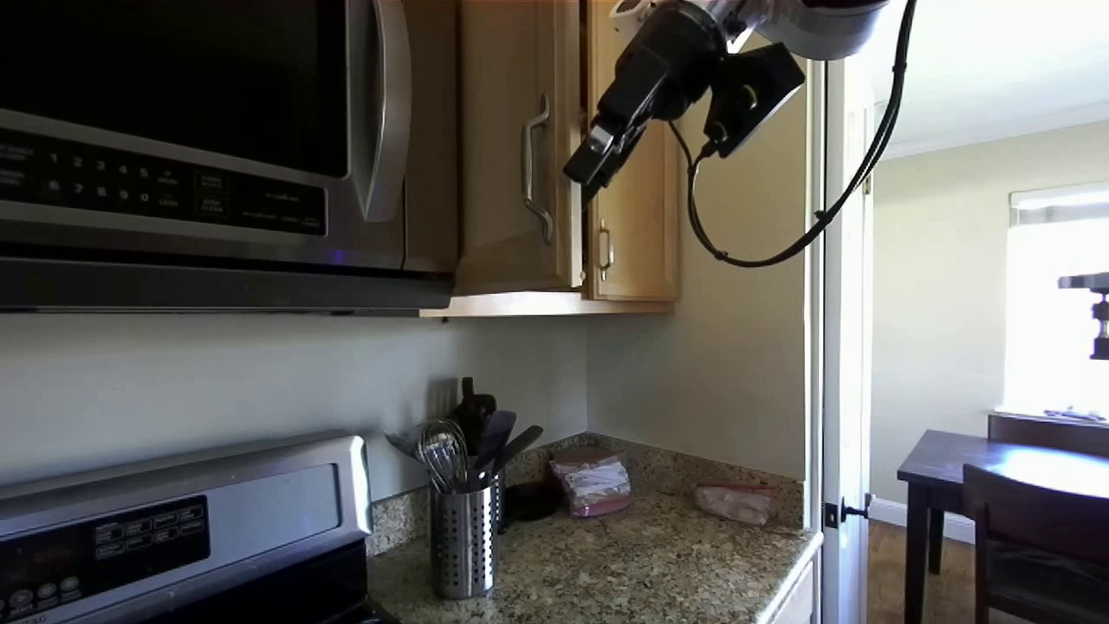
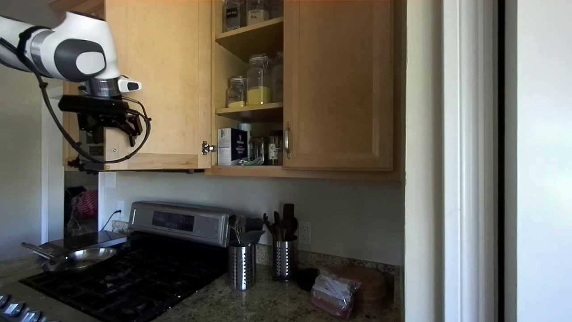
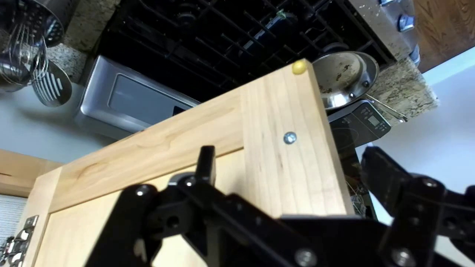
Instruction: Pick up the sachet from the countertop and put it in the open cabinet then close the door
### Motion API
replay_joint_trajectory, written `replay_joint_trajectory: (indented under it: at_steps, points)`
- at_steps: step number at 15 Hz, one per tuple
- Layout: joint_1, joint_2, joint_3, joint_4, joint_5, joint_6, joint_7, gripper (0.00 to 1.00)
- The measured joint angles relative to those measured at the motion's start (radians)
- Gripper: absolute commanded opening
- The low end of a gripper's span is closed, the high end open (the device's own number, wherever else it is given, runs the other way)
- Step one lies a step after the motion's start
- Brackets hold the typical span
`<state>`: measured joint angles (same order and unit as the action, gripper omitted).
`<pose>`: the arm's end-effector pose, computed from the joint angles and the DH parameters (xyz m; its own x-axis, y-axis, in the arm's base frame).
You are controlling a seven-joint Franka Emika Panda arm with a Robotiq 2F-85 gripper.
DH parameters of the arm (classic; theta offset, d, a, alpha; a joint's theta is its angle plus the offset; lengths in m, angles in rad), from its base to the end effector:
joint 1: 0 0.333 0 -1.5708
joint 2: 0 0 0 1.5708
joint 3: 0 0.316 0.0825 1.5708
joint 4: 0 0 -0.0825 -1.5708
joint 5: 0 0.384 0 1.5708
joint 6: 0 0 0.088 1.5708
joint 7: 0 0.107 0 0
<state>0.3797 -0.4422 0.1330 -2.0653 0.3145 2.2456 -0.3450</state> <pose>0.3920 0.2467 0.6794 0.5925 0.5229 0.6128 0.6895 -0.7226 -0.0501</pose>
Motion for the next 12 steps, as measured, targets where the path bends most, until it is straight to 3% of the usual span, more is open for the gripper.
replay_joint_trajectory:
  at_steps: [12]
  points:
    - [-0.02,0.043,0.022,0.029,-0.058,0.028,0.026,1.0]
